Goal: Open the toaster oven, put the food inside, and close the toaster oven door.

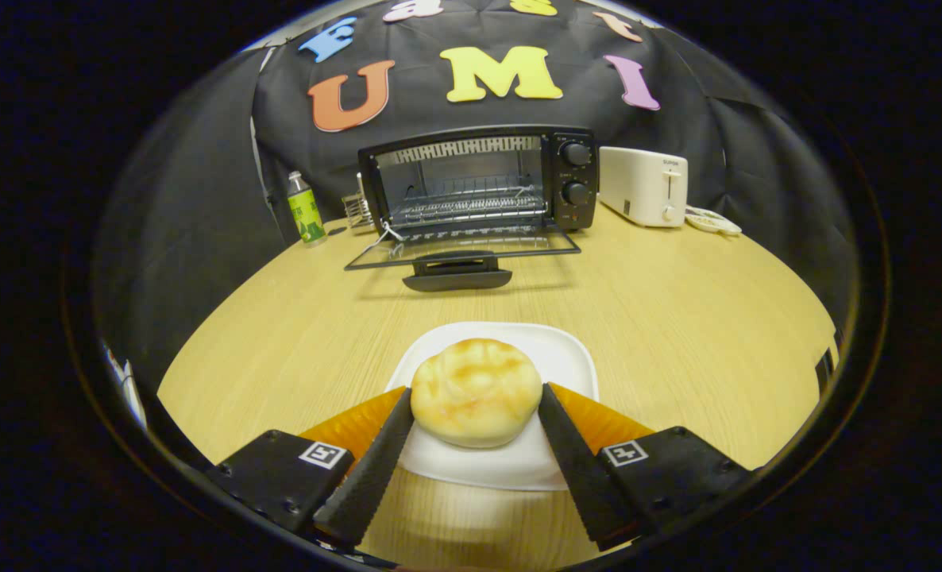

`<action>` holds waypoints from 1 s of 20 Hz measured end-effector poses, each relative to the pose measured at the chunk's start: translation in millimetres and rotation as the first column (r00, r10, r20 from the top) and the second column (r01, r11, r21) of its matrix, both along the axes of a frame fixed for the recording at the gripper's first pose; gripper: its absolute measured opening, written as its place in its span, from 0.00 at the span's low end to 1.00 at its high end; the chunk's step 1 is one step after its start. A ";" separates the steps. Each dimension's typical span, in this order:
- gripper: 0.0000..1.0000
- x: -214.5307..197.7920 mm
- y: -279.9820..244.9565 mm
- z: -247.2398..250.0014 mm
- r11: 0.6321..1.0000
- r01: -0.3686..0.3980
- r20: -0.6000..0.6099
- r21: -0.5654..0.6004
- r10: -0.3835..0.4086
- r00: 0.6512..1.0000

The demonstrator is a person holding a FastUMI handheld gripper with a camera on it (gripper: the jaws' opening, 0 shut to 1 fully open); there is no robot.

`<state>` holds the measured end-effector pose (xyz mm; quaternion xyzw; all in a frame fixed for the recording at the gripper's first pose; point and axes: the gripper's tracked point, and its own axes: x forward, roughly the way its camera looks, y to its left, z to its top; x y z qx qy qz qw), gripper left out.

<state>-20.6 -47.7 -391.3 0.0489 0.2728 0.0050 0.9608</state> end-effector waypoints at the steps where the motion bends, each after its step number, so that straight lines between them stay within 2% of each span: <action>1: 0.99 -0.7 0.0 1.7 1.000 0.001 0.019 0.008 -0.001 1.000; 4: 0.92 -3.7 -4.0 3.7 0.997 0.021 0.017 0.072 -0.022 1.000; 6: 0.89 -5.8 -6.7 13.4 0.987 0.031 0.020 0.157 -0.034 0.999; 10: 0.88 1.4 -7.0 61.7 0.934 0.043 0.073 0.354 -0.073 0.995; 13: 0.87 18.4 0.4 110.9 0.852 0.014 0.158 0.523 -0.113 0.981; 15: 0.87 29.1 5.5 122.5 0.809 0.006 0.155 0.588 -0.120 0.981; 16: 0.87 39.7 5.0 129.9 0.775 0.015 0.156 0.631 -0.147 0.977; 18: 0.87 62.1 3.7 133.2 0.673 0.064 0.122 0.737 -0.226 0.966; 20: 0.87 81.4 13.6 128.6 0.575 0.100 0.056 0.812 -0.247 0.967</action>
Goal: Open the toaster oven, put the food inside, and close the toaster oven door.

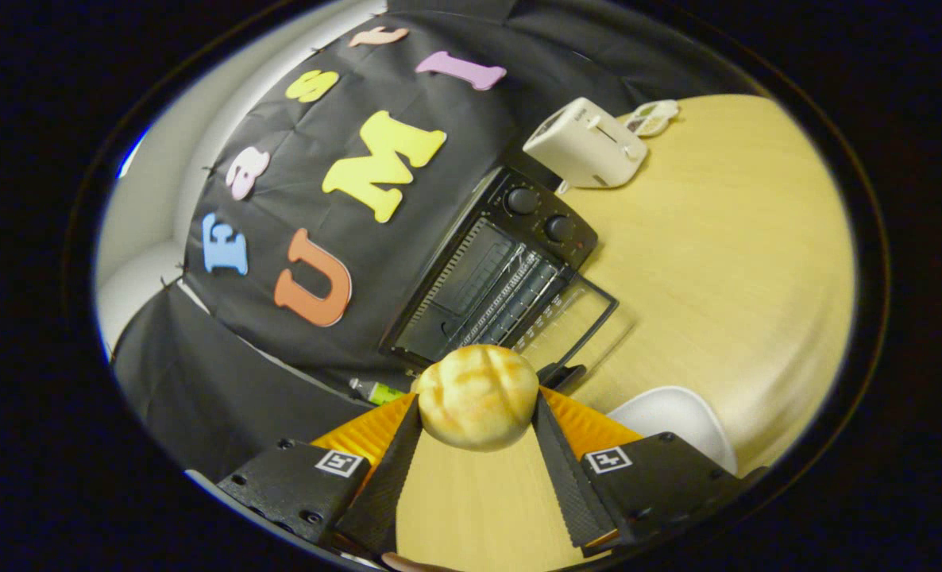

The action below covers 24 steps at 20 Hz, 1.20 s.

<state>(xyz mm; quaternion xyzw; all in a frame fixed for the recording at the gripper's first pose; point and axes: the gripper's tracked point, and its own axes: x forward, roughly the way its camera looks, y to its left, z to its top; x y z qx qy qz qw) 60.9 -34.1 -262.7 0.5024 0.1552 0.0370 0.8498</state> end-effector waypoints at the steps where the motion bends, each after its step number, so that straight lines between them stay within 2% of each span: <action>1: 0.87 11.2 6.6 -6.9 1.000 -0.006 -0.028 0.020 0.007 1.000; 5: 0.87 51.0 21.3 -22.8 1.000 -0.021 -0.048 -0.006 0.021 0.999; 9: 0.87 79.3 29.8 -13.9 0.999 -0.030 -0.011 0.012 0.030 0.999; 14: 0.87 119.2 29.7 6.6 0.999 -0.037 0.041 -0.035 0.038 0.998; 17: 0.87 144.8 26.1 7.7 0.998 -0.027 0.032 -0.056 0.029 0.999; 22: 0.87 193.1 21.1 -9.1 0.985 -0.036 -0.005 -0.168 0.036 0.999; 24: 0.87 209.0 15.6 -14.5 0.960 -0.040 0.002 -0.276 0.043 0.999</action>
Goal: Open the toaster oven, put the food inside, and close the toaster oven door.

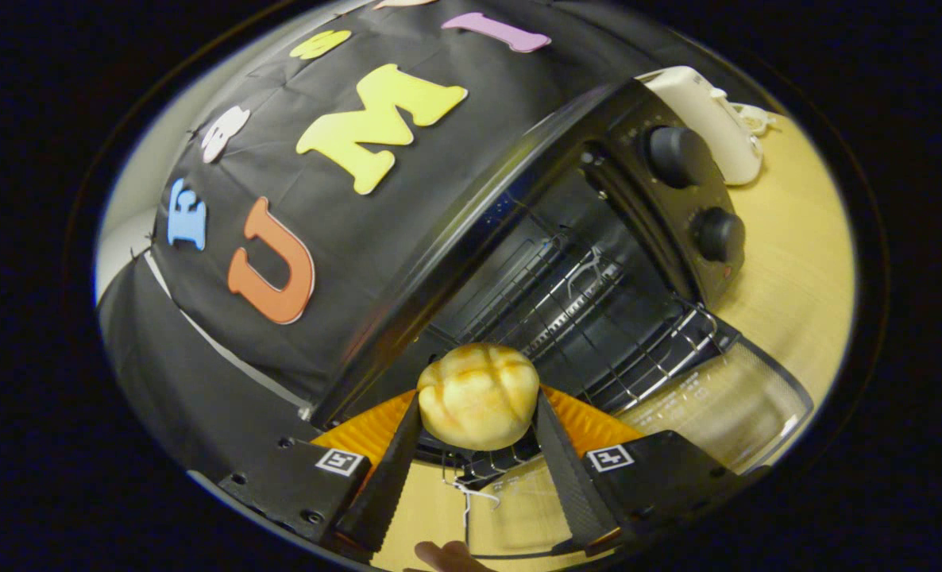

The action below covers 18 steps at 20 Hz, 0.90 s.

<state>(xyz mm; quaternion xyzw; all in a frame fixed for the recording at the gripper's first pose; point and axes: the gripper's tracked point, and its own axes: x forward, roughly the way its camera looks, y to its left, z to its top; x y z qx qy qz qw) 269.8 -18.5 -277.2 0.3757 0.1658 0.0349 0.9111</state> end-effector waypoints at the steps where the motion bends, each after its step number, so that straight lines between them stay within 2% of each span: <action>1: 0.88 8.5 -0.9 -2.5 0.999 0.007 0.002 -0.046 -0.007 1.000; 6: 0.88 33.9 -24.9 1.2 0.994 0.059 0.054 -0.092 -0.054 0.997; 8: 0.91 41.7 -30.1 1.0 0.987 0.065 0.075 -0.144 -0.055 0.996; 10: 0.95 37.5 -32.2 2.3 0.978 0.067 0.062 -0.195 -0.056 0.996; 12: 1.00 35.8 -33.7 9.7 0.977 0.086 0.070 -0.195 -0.073 0.995; 15: 1.00 21.8 -28.6 12.6 0.980 0.060 0.038 -0.192 -0.053 0.998; 18: 1.00 3.4 -32.7 21.3 0.984 0.069 0.038 -0.165 -0.063 0.997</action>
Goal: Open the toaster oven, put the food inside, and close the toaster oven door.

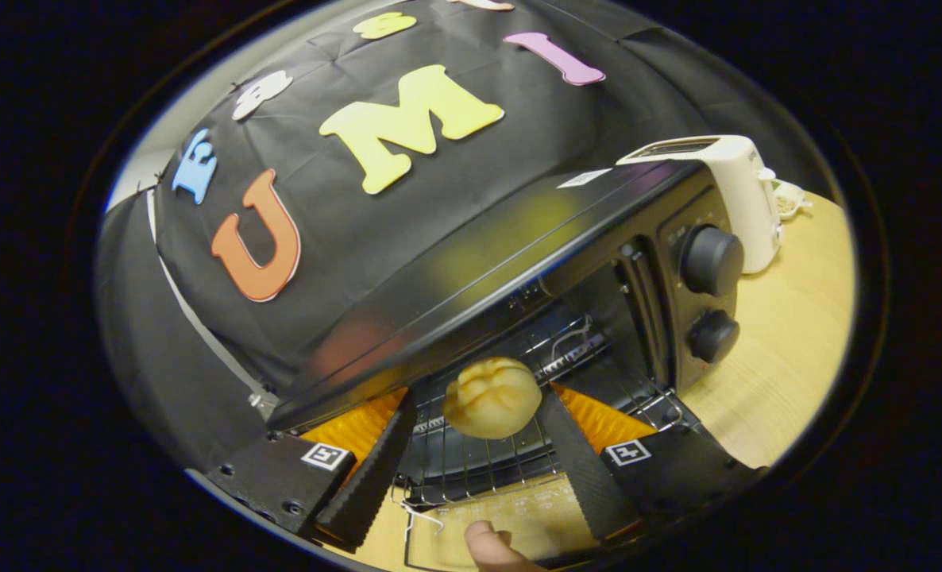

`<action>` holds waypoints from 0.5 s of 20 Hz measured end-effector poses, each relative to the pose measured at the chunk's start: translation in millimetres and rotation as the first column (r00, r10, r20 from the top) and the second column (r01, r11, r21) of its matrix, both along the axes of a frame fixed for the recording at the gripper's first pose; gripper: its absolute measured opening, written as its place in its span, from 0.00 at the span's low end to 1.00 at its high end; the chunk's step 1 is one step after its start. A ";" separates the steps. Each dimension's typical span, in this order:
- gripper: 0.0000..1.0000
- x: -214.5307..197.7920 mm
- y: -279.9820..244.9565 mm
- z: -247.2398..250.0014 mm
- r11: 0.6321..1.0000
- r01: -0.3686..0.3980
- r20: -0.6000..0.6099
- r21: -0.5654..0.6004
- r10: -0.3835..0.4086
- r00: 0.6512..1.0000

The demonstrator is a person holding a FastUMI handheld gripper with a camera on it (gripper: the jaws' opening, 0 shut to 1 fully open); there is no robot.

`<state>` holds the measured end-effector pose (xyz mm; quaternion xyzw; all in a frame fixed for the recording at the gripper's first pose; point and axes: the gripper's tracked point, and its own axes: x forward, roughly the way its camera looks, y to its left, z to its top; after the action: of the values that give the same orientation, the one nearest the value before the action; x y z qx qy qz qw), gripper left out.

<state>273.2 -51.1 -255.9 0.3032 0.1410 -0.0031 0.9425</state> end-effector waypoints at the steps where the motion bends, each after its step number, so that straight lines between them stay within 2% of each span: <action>1: 1.00 -8.4 -0.4 3.4 1.000 -0.002 0.007 0.000 0.002 1.000; 5: 1.00 -43.9 3.2 5.2 0.999 -0.027 0.001 -0.037 0.027 1.000; 10: 1.00 -83.8 19.3 -13.4 0.985 -0.085 -0.034 -0.152 0.081 0.996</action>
<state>189.4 -31.9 -269.4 0.2237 0.1658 0.0212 0.9602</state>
